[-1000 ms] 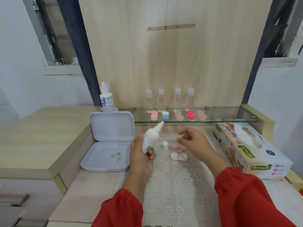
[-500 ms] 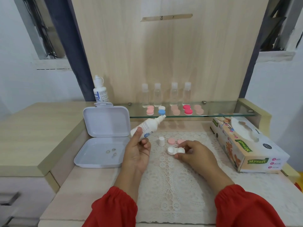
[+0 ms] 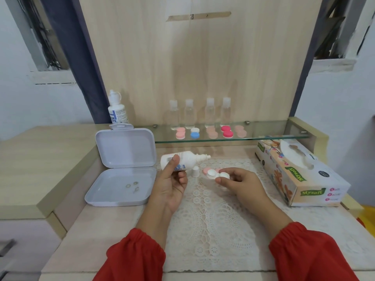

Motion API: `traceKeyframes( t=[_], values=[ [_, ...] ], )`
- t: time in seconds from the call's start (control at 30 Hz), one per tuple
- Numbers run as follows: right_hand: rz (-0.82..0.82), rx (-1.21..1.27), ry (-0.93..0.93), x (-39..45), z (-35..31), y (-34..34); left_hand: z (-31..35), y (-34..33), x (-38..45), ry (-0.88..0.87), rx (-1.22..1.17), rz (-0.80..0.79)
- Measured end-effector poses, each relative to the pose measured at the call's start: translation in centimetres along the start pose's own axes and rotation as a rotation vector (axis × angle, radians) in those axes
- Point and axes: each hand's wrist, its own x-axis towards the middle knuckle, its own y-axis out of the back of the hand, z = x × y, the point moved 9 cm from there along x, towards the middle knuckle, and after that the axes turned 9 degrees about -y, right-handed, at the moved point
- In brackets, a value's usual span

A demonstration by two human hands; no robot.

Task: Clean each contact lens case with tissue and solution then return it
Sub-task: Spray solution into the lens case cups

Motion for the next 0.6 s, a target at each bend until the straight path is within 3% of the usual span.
traceKeyframes(
  t=[0.6],
  values=[
    [-0.043, 0.051, 0.003, 0.1, 0.1, -0.8, 1.2, 1.1, 0.8, -0.176, 0.244, 0.048]
  ],
)
